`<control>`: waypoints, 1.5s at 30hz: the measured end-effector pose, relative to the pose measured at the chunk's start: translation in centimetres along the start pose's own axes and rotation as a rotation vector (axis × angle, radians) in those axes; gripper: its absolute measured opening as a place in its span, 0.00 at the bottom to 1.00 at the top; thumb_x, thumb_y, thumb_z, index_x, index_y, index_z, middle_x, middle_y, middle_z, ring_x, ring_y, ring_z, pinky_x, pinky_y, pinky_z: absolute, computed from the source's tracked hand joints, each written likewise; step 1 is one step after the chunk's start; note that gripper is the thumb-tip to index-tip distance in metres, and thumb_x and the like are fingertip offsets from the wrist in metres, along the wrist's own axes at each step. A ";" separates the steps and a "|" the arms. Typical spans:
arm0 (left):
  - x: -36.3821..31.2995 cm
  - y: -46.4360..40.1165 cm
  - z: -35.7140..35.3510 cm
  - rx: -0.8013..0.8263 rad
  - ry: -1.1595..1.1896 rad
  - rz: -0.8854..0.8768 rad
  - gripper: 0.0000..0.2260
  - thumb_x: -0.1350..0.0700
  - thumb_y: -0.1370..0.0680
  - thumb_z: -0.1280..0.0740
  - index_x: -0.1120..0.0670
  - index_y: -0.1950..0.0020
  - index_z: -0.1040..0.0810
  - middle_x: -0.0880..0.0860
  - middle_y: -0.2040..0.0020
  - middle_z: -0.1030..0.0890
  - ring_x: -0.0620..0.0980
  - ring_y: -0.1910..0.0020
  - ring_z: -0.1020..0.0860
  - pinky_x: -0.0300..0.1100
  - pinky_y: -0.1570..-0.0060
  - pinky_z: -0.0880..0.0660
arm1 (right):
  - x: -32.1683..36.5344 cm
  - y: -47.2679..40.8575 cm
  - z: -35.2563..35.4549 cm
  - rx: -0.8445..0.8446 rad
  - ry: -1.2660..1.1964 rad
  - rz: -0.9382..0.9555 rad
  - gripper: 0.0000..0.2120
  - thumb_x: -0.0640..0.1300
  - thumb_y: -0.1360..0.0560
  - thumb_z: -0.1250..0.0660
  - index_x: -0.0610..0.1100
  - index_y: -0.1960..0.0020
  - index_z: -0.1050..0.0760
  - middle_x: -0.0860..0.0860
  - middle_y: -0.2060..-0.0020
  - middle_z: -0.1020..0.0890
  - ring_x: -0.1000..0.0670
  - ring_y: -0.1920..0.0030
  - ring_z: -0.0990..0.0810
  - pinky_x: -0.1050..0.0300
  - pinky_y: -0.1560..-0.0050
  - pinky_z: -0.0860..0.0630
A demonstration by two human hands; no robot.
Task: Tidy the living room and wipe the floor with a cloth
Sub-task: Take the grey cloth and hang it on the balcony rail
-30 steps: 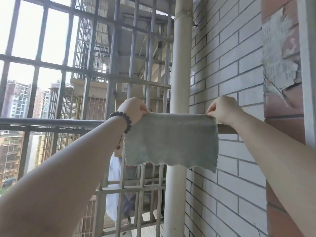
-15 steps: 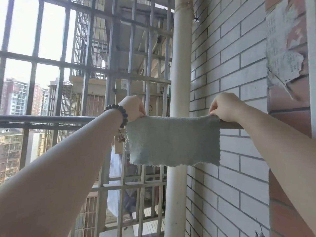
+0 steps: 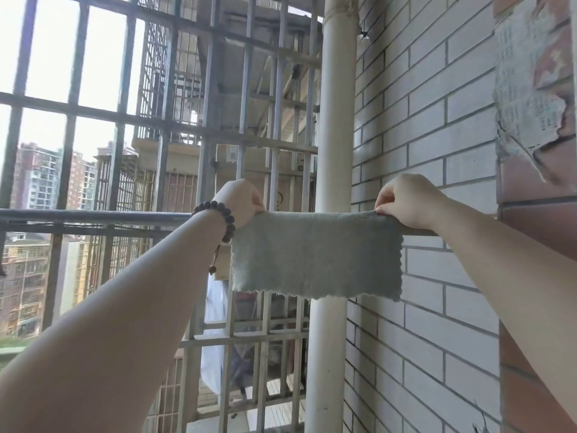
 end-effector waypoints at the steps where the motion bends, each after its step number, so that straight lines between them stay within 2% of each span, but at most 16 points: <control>1: -0.1 -0.1 -0.1 0.005 -0.011 -0.002 0.07 0.55 0.22 0.32 0.56 0.53 0.15 0.53 0.53 0.17 0.51 0.52 0.21 0.39 0.54 0.27 | -0.1 -0.1 -0.1 -0.010 -0.001 -0.008 0.06 0.41 0.25 0.31 0.45 0.60 0.19 0.48 0.60 0.18 0.49 0.56 0.22 0.59 0.56 0.31; 4: -0.1 0.1 -0.3 0.007 -0.021 0.016 0.09 0.58 0.21 0.35 0.59 0.47 0.17 0.55 0.48 0.18 0.54 0.49 0.21 0.43 0.50 0.25 | -0.7 0.5 0.7 -0.083 -0.073 -0.057 0.05 0.41 0.24 0.32 0.43 0.57 0.18 0.48 0.61 0.19 0.48 0.57 0.23 0.60 0.57 0.32; 8: 3.2 5.0 3.5 -0.501 0.326 0.245 0.05 0.56 0.22 0.34 0.56 0.50 0.19 0.50 0.56 0.20 0.49 0.56 0.22 0.41 0.54 0.27 | -3.6 4.9 3.4 -0.455 -0.302 -0.225 0.11 0.46 0.23 0.34 0.39 0.59 0.21 0.46 0.65 0.21 0.45 0.62 0.25 0.58 0.63 0.34; 10: 6.2 9.2 2.2 -0.619 0.517 0.439 0.05 0.55 0.22 0.33 0.56 0.52 0.21 0.49 0.59 0.20 0.48 0.59 0.21 0.43 0.54 0.24 | -5.6 7.9 1.2 -0.512 -0.433 -0.339 0.15 0.50 0.23 0.34 0.38 0.60 0.22 0.45 0.65 0.19 0.42 0.61 0.22 0.54 0.59 0.29; 11: 7.6 10.7 0.3 -0.585 0.611 0.532 0.05 0.54 0.23 0.32 0.55 0.52 0.21 0.50 0.58 0.20 0.49 0.58 0.21 0.44 0.53 0.23 | -6.4 9.2 -0.9 -0.491 -0.512 -0.392 0.15 0.51 0.24 0.34 0.39 0.60 0.22 0.44 0.65 0.19 0.41 0.61 0.21 0.52 0.58 0.27; 13: 9.4 12.4 -4.7 -0.340 0.782 0.661 0.11 0.49 0.23 0.32 0.56 0.48 0.23 0.52 0.52 0.20 0.51 0.51 0.21 0.46 0.50 0.24 | -7.0 10.9 -5.6 -0.364 -0.679 -0.468 0.12 0.53 0.25 0.33 0.43 0.59 0.23 0.45 0.60 0.19 0.44 0.58 0.22 0.53 0.56 0.28; 16: 7.7 13.6 -11.0 0.096 1.192 0.640 0.11 0.49 0.24 0.31 0.55 0.47 0.25 0.54 0.46 0.21 0.49 0.49 0.23 0.47 0.46 0.28 | -5.7 11.3 -11.1 -0.132 -1.067 -0.432 0.07 0.54 0.26 0.32 0.51 0.53 0.23 0.52 0.49 0.18 0.50 0.48 0.22 0.51 0.47 0.29; 19: 6.6 13.7 -12.4 0.147 1.414 0.598 0.06 0.57 0.23 0.32 0.58 0.49 0.25 0.59 0.45 0.20 0.52 0.47 0.20 0.47 0.46 0.25 | -4.2 11.0 -13.4 0.038 -1.299 -0.384 0.07 0.46 0.23 0.35 0.50 0.45 0.23 0.56 0.46 0.19 0.56 0.45 0.22 0.53 0.42 0.31; 23: 8.6 13.3 -12.6 0.015 1.557 0.678 0.10 0.60 0.25 0.31 0.64 0.46 0.23 0.61 0.47 0.19 0.56 0.47 0.19 0.48 0.47 0.22 | -5.5 11.1 -13.6 -0.099 -1.356 -0.473 0.05 0.36 0.23 0.36 0.36 0.50 0.22 0.41 0.53 0.18 0.47 0.56 0.19 0.57 0.52 0.20; 25: 9.7 13.4 -12.2 -0.069 1.582 0.701 0.12 0.61 0.27 0.29 0.65 0.47 0.22 0.61 0.48 0.18 0.55 0.50 0.18 0.45 0.51 0.22 | -6.6 11.4 -13.4 -0.185 -1.349 -0.517 0.05 0.35 0.23 0.36 0.34 0.52 0.23 0.39 0.56 0.19 0.46 0.59 0.20 0.61 0.58 0.19; 27: 9.6 13.4 -11.6 -0.090 1.577 0.655 0.11 0.61 0.27 0.29 0.64 0.47 0.21 0.61 0.48 0.18 0.54 0.51 0.17 0.45 0.50 0.22 | -6.8 11.5 -13.4 -0.206 -1.345 -0.516 0.05 0.37 0.23 0.36 0.37 0.55 0.23 0.39 0.56 0.20 0.45 0.57 0.20 0.57 0.55 0.19; 30: 7.5 13.3 -11.4 0.054 1.585 0.502 0.14 0.59 0.26 0.31 0.57 0.41 0.22 0.56 0.46 0.17 0.54 0.47 0.18 0.51 0.45 0.24 | -5.9 11.7 -14.8 -0.128 -1.378 -0.502 0.05 0.39 0.25 0.32 0.36 0.52 0.22 0.40 0.53 0.17 0.42 0.52 0.18 0.48 0.46 0.22; 33: 6.6 13.6 -11.9 0.138 1.526 0.472 0.17 0.58 0.28 0.30 0.57 0.40 0.23 0.57 0.46 0.17 0.55 0.46 0.19 0.54 0.43 0.24 | -5.9 12.2 -15.3 -0.132 -1.348 -0.500 0.05 0.37 0.26 0.31 0.35 0.54 0.21 0.41 0.59 0.16 0.40 0.53 0.17 0.46 0.44 0.23; 40: 10.4 14.3 -11.2 -0.190 1.292 0.628 0.04 0.62 0.27 0.27 0.61 0.54 0.18 0.58 0.52 0.16 0.54 0.50 0.17 0.46 0.46 0.22 | -6.9 12.3 -15.0 -0.220 -1.224 -0.527 0.04 0.38 0.27 0.30 0.40 0.60 0.20 0.44 0.67 0.16 0.42 0.59 0.16 0.42 0.45 0.22; 43: 10.3 14.9 -10.1 -0.253 1.198 0.626 0.10 0.59 0.26 0.28 0.60 0.46 0.20 0.57 0.51 0.17 0.53 0.51 0.18 0.46 0.47 0.22 | -6.7 12.4 -14.4 -0.232 -1.186 -0.516 0.03 0.37 0.26 0.31 0.40 0.53 0.23 0.42 0.64 0.16 0.42 0.60 0.16 0.41 0.46 0.21; 45: 10.2 15.9 -8.8 -0.307 0.977 0.629 0.13 0.55 0.24 0.29 0.57 0.41 0.22 0.54 0.49 0.17 0.51 0.50 0.19 0.46 0.48 0.22 | -6.6 13.0 -13.9 -0.263 -1.171 -0.531 0.12 0.39 0.27 0.30 0.44 0.45 0.27 0.42 0.61 0.16 0.42 0.58 0.17 0.43 0.46 0.22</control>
Point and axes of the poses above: each hand's wrist, its own y-axis away from the middle knuckle, its own z-axis out of the back of the hand, x = y × z, the point moved 10 cm from there along -y, towards the middle knuckle
